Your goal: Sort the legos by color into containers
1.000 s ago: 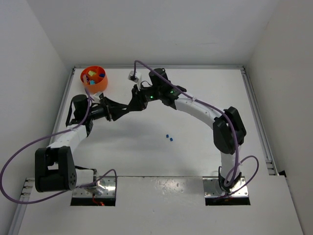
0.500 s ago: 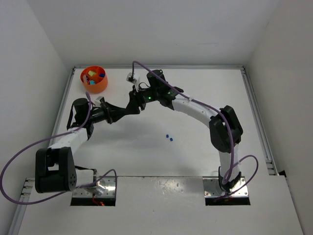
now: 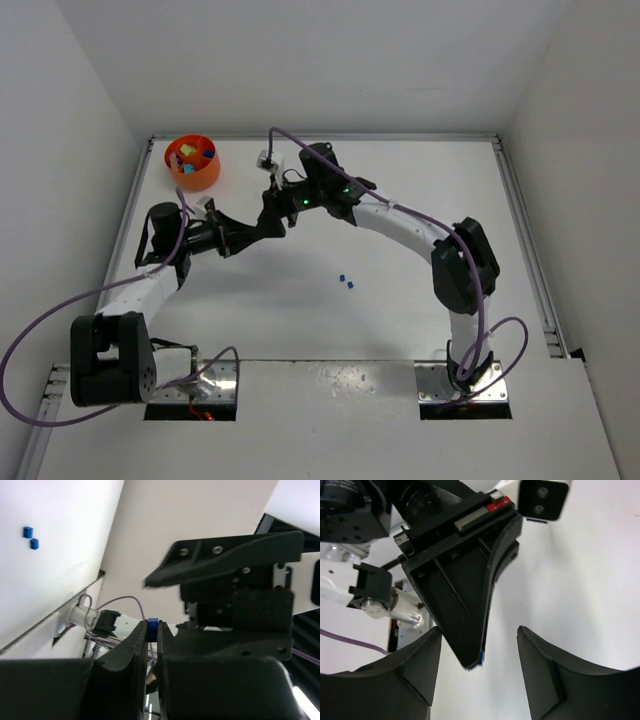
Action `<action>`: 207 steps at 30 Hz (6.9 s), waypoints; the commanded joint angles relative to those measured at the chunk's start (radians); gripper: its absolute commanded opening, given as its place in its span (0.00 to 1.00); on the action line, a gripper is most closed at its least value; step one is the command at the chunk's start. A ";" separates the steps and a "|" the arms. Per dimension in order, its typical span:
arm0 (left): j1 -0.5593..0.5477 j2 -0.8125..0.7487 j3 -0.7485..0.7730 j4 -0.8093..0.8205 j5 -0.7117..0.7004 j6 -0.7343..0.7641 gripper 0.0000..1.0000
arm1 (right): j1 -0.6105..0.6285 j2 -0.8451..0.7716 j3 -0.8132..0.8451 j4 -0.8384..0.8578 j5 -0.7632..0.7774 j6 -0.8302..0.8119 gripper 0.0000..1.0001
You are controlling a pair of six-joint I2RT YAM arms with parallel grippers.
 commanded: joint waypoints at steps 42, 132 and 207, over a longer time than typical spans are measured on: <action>-0.086 1.037 1.815 -1.076 -1.267 1.566 0.00 | -0.264 -0.358 -0.332 -0.510 0.381 -0.545 0.89; 0.009 1.147 1.863 -0.914 -1.128 1.514 0.39 | -0.282 -0.387 -0.420 -0.441 0.428 -0.525 0.84; -0.012 -0.043 0.156 -0.163 -0.123 0.735 0.60 | -0.085 -0.428 -0.375 -0.435 0.098 -0.492 0.00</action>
